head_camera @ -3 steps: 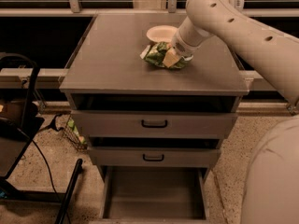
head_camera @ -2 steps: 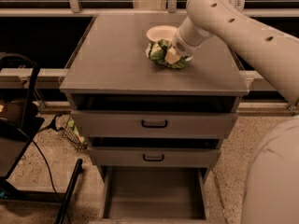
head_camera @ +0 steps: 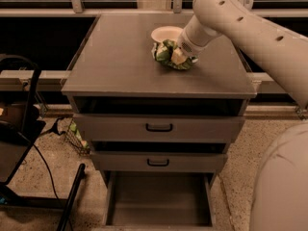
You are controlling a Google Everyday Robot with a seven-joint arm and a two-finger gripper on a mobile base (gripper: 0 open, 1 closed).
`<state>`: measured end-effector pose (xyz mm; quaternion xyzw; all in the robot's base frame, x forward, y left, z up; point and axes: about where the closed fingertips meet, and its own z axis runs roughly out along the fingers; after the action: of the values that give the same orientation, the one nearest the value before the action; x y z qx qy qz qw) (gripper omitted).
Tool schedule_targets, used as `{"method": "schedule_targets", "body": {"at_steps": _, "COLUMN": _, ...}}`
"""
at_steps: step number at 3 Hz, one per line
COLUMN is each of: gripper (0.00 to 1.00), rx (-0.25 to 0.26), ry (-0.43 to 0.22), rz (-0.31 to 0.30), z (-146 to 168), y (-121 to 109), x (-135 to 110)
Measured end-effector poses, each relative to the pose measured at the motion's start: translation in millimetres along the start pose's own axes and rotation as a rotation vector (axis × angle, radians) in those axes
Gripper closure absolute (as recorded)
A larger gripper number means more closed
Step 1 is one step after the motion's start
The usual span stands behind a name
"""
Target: Place green jalapeno chip bag into bottom drawer
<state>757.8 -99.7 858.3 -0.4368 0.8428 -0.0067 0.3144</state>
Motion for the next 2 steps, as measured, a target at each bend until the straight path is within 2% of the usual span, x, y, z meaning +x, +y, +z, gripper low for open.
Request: {"method": "schedule_targets", "body": {"at_steps": 2, "gripper": 1.0, "rx": -0.052, "ry": -0.084, "rz": -0.047, "z": -53.9, "y": 5.6, "x": -0.2}}
